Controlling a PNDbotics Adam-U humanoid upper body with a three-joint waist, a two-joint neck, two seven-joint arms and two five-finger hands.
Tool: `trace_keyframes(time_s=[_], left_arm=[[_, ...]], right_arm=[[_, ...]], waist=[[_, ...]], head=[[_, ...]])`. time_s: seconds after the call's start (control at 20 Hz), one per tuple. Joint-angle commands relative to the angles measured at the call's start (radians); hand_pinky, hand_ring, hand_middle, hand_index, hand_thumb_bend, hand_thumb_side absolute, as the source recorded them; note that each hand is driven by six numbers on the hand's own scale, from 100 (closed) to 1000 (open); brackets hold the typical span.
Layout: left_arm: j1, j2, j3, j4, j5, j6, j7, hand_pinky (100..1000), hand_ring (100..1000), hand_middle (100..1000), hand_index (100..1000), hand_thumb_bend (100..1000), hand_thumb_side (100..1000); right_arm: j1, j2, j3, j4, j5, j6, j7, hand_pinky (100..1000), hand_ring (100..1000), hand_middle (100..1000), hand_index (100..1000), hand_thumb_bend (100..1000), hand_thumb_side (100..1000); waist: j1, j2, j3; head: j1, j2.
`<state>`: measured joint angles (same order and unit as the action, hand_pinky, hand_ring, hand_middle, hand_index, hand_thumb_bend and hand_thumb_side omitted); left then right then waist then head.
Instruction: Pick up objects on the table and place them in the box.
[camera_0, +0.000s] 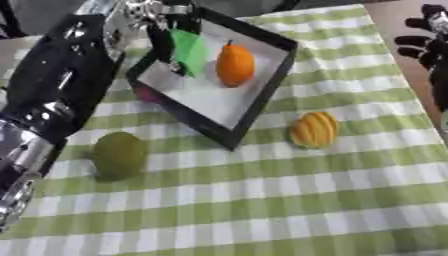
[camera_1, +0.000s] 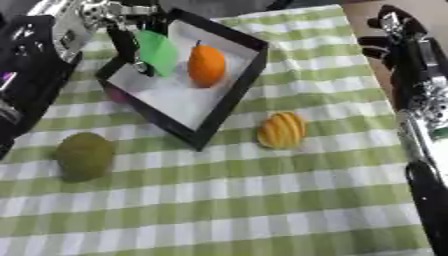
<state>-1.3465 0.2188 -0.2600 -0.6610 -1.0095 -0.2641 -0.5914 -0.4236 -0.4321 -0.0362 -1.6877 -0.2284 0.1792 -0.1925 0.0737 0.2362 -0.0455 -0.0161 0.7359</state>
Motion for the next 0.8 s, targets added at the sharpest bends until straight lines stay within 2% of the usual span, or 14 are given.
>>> trace_keyframes(time_s=[0.05, 0.25, 0.4, 0.65, 0.8], left_arm=[[-0.017, 0.008, 0.012, -0.002, -0.01, -0.005, 0.016, 670, 610, 558, 652, 617, 100], [-0.012, 0.0, 0.014, 0.007, -0.01, -0.007, 0.015, 675, 615, 567, 663, 635, 100], [-0.005, -0.006, 0.019, 0.021, -0.006, -0.004, 0.0, 692, 639, 603, 700, 682, 100], [0.0, -0.005, 0.026, 0.031, -0.004, 0.004, -0.037, 776, 791, 801, 856, 823, 100], [0.001, 0.006, 0.028, 0.015, -0.014, 0.016, -0.036, 781, 802, 821, 866, 822, 100]], right_arm=[[-0.016, -0.012, -0.005, -0.023, -0.005, 0.004, 0.0, 780, 712, 766, 902, 100, 741], [-0.017, -0.011, -0.004, -0.024, -0.005, 0.006, 0.002, 779, 707, 762, 899, 100, 739], [-0.019, -0.01, -0.003, -0.025, -0.006, 0.007, 0.003, 779, 705, 760, 898, 100, 738], [-0.018, -0.011, -0.003, -0.025, -0.006, 0.008, 0.004, 778, 703, 758, 897, 100, 737], [-0.016, -0.012, -0.004, -0.024, -0.006, 0.009, 0.003, 778, 703, 757, 897, 100, 738]], waist=[[0.008, -0.013, -0.003], [0.009, -0.012, -0.005], [0.008, -0.012, -0.006], [0.007, -0.012, -0.004], [0.005, -0.014, 0.0]], head=[[0.002, -0.015], [0.004, -0.014], [0.004, -0.013], [0.004, -0.008], [0.003, -0.003]])
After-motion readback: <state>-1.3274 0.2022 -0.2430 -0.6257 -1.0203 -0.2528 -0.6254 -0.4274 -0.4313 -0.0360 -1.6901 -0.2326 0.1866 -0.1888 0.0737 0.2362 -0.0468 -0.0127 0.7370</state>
